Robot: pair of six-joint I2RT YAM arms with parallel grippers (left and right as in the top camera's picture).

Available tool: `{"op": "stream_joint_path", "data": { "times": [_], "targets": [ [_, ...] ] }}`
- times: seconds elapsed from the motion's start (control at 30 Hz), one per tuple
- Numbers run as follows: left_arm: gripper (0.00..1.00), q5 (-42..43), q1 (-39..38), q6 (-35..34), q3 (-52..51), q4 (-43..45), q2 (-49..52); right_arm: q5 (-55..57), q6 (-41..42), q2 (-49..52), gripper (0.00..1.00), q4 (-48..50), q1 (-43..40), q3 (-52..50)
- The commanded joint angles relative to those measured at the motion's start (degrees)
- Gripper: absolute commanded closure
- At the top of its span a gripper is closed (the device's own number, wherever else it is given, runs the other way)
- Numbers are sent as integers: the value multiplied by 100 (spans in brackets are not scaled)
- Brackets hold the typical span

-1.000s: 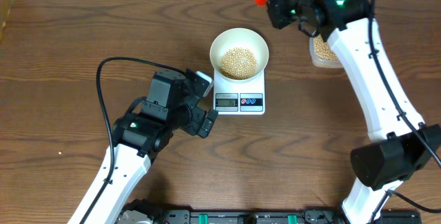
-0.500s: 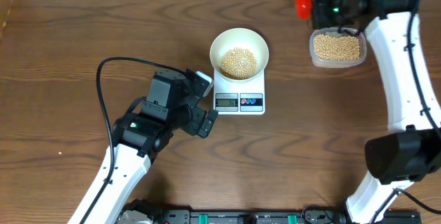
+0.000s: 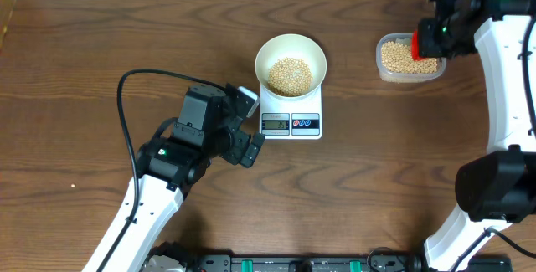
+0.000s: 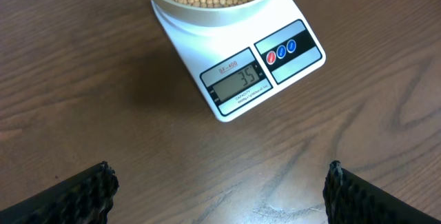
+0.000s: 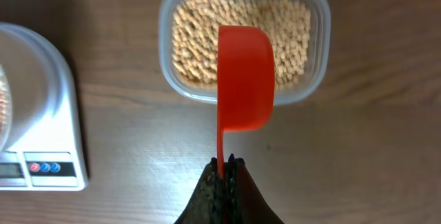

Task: Scoop item into bowl and weigh 50g on scale
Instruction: 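Move the empty scoop with the right gripper back to the container, then scoop more soybeans from the container with the right gripper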

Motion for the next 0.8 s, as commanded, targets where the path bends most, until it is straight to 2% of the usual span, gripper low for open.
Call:
{"op": "stream_joint_path", "data": {
  "times": [0.0,0.23,0.5,0.77],
  "targets": [
    [2,-76,-7,-26,-35,-11,22,229,146,-55,99,79,22,-376],
    [2,-76,-7,-26,-35,-11,22,422,118,-55,99,470,26,-960],
    [2,-76,-7,-26,-35,-11,22,1049,120,-55,99,1547,20,-1456],
    [2,-79,-7,-26,-35,-11,22,1279,120,-50,99,2149,17,-1943]
  ]
}}
